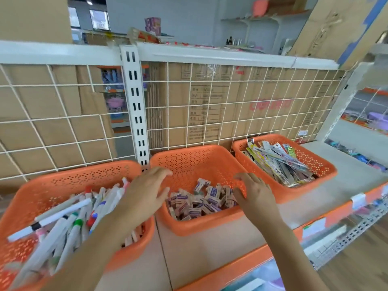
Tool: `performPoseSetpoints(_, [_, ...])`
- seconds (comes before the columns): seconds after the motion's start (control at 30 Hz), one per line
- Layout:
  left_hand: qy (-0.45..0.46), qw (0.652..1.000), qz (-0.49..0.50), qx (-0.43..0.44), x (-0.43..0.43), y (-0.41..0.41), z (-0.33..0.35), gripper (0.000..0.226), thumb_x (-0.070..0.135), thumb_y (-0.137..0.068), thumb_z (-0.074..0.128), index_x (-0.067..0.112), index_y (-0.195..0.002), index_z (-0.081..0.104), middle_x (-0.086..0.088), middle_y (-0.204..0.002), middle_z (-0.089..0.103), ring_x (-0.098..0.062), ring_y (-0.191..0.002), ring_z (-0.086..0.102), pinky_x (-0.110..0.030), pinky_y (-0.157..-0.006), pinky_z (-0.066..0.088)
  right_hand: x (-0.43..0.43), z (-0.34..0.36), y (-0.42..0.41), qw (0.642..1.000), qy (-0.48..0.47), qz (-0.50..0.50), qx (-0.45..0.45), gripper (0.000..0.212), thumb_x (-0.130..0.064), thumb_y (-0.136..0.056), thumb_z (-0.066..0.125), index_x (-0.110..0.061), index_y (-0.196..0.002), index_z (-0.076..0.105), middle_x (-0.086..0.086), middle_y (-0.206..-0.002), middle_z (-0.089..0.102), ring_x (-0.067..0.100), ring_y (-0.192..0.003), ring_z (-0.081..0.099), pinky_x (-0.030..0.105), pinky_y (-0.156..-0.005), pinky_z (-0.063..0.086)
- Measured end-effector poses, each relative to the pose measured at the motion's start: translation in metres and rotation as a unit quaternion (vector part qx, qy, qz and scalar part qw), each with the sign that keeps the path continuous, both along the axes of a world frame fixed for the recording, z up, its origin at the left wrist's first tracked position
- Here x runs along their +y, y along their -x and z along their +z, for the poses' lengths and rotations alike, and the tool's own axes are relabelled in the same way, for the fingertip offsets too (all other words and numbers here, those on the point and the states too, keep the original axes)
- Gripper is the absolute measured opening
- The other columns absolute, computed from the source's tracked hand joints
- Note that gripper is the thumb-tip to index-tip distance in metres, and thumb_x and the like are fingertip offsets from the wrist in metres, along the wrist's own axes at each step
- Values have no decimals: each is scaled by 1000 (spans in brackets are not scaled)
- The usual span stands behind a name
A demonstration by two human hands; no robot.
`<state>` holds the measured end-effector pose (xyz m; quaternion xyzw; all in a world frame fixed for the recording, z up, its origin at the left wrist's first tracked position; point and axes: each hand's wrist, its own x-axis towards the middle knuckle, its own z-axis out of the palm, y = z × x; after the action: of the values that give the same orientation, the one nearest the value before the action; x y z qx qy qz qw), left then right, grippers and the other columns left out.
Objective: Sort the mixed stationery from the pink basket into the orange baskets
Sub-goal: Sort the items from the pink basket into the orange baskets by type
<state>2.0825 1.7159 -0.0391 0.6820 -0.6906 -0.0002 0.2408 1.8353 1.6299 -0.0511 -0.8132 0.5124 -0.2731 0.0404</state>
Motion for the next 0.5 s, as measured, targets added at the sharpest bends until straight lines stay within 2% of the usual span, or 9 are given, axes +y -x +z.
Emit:
performPoseSetpoints(0.1, [29, 998, 51, -39, 27, -33, 3, 40, 16, -87, 61, 17, -126, 54, -2, -128, 55, -26, -113, 55, -42, -93, 44, 4, 5, -14, 1000, 13, 21, -2, 27, -22, -88, 56, -14, -113, 62, 6, -111, 64, 33, -103, 58, 42, -82, 42])
performPoseSetpoints(0.2, [49, 989, 105, -87, 62, -64, 4, 37, 10, -79, 67, 12, -115, 62, -8, -112, 65, -33, -94, 65, -45, -77, 53, 9, 8, -36, 998, 13, 53, 9, 30, -19, -87, 61, -15, -117, 60, 6, -112, 62, 32, -104, 55, 40, -82, 39])
performPoseSetpoints(0.3, [34, 977, 184, -102, 101, -91, 6, 35, 17, -78, 63, 12, -112, 65, -9, -109, 66, -34, -93, 65, -46, -77, 53, 17, 10, -63, 995, 18, 94, 18, 31, -19, -86, 62, -16, -116, 61, 6, -109, 61, 31, -101, 55, 40, -80, 39])
performPoseSetpoints(0.4, [27, 961, 252, -107, 143, -118, 5, 36, 17, -76, 64, 13, -111, 63, -11, -107, 66, -37, -88, 64, -49, -71, 54, 27, 10, -92, 990, 11, 137, 28, 32, -20, -87, 61, -16, -118, 60, 5, -113, 60, 29, -103, 54, 41, -85, 40])
performPoseSetpoints(0.5, [23, 951, 291, -103, 185, -145, 5, 43, 34, -78, 46, 15, -113, 62, -9, -107, 65, -37, -90, 62, -48, -72, 54, 39, 10, -123, 984, 28, 172, 29, 28, -18, -84, 63, -11, -111, 63, 10, -106, 64, 36, -98, 59, 46, -81, 46])
